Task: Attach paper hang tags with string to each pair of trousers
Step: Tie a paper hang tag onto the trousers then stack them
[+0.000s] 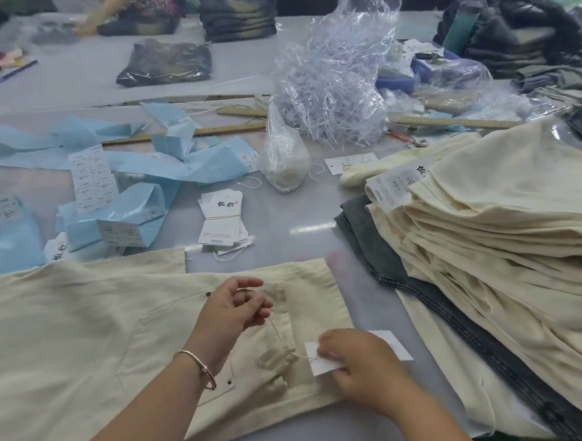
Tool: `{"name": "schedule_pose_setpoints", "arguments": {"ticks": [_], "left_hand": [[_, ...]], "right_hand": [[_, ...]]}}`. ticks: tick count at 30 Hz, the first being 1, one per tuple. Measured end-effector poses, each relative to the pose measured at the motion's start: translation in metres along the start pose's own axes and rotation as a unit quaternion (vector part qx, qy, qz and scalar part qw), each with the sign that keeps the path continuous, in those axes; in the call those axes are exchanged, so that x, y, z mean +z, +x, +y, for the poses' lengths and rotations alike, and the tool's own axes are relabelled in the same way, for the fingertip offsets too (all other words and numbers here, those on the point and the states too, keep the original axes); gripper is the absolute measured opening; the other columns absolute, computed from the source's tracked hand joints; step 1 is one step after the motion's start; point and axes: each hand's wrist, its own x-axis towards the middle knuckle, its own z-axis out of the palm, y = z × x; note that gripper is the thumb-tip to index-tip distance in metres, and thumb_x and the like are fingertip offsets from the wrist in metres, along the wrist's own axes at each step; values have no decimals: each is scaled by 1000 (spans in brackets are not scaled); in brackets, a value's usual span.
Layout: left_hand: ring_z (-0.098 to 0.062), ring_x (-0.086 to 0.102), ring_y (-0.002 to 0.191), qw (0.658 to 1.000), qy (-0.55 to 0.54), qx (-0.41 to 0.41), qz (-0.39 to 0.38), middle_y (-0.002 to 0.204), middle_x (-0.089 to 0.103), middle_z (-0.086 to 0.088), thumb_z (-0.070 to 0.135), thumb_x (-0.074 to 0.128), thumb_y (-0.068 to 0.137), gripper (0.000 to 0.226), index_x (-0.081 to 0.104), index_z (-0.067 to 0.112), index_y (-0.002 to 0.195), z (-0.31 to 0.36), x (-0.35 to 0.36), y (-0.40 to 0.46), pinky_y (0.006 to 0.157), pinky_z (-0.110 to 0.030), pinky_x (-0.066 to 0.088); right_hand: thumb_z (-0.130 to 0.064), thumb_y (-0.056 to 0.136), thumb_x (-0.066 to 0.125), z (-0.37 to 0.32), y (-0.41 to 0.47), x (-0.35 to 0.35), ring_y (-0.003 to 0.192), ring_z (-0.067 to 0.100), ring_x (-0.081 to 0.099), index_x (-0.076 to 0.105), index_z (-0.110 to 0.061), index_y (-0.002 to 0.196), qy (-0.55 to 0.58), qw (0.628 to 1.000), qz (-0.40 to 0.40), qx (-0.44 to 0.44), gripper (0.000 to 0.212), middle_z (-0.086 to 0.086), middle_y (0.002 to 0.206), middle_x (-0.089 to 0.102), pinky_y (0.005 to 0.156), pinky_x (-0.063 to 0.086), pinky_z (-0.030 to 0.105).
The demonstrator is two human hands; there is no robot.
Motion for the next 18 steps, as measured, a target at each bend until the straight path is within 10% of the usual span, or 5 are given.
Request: {"name": "schedule_pose_setpoints", "arguments": {"ticks": [6,14,18], "left_hand": [[-17,68,63,999,25,35,-3,78,74,-13,-5,62,89,7,63,1,91,10,-1,-13,59,-22,55],[-12,60,56,993,103,60,14,67,70,-5,-6,65,86,18,71,10,79,13,0,-23,57,-19,49],[-14,63,55,993,110,28,11,66,70,-6,-5,65,86,14,68,6,79,3,4,-25,54,-21,49]], "right_hand": [[-11,77,56,-2,34,-32,66,4,54,61,-32,83,142,984,-38,99,22,-13,70,61,56,40,20],[-19,74,64,4,73,-30,99,9,46,58,-29,93,-111,992,50,20,23,-14,100,53,82,30,27],[-9,67,70,0,53,-13,77,6,54,61,-26,69,85,993,73,-41,20,-12,78,60,71,40,26]]}}
